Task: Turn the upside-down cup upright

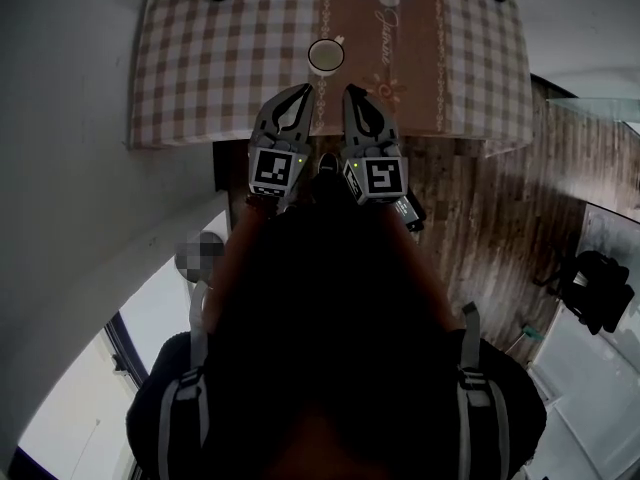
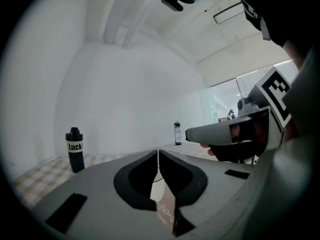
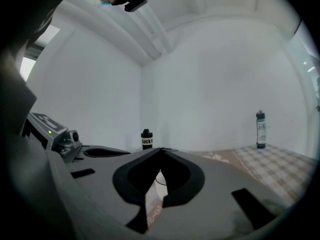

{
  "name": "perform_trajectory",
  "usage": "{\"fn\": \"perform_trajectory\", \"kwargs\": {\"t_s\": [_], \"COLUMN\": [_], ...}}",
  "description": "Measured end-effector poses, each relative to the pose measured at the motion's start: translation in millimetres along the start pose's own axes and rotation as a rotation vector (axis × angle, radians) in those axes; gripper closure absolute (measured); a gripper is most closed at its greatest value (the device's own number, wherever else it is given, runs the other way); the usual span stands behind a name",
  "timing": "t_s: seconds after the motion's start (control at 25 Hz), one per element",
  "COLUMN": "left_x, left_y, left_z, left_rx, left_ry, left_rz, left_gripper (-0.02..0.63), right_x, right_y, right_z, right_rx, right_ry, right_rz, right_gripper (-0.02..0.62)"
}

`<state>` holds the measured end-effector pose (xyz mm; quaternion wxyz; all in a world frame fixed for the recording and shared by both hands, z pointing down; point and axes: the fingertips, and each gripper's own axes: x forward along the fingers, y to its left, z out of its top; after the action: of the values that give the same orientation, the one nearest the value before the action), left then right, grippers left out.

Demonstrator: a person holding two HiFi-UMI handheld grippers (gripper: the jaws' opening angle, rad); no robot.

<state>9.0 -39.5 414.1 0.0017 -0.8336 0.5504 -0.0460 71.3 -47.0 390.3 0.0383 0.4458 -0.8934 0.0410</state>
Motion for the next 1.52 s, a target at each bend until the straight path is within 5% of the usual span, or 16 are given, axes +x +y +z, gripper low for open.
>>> {"fn": "perform_trajectory", "kwargs": {"t_s": [0.2, 0.44, 0.76, 1.16, 1.28, 1.52], "left_x": [-3, -22, 4, 28, 34, 41], "left_y": [-2, -43, -33, -15, -13, -12], "left_z": [-3, -28, -65, -97, -100, -106], "left_rx": [0.000, 0.006, -0.050, -0.097, -0.107, -0.106], "left_ry": [0.021, 0.114, 0.161, 0.188, 0.161, 0.124], "left_rz": [0.012, -0.010, -0.031, -0.098, -0.147, -0.244], "left_gripper": [0.551, 0.415, 0.247, 0.197, 0.143, 0.137], "right_x": [-3, -35, -25, 1, 12, 24], "right_y": [-8, -14, -38, -54, -50, -36], "right_z": [4, -15, -30, -27, -26, -27], "right_rx": [0.019, 0.045, 0.041, 0.007, -0.012, -0.040], "right_ry": [0.001, 0.027, 0.059, 0.108, 0.119, 0.152], "right_rz": [0.019, 0.079, 0.067, 0.007, 0.000, -0.045], "right_gripper": [0.594, 0.594, 0.594, 0.594, 0.594, 0.594]}}
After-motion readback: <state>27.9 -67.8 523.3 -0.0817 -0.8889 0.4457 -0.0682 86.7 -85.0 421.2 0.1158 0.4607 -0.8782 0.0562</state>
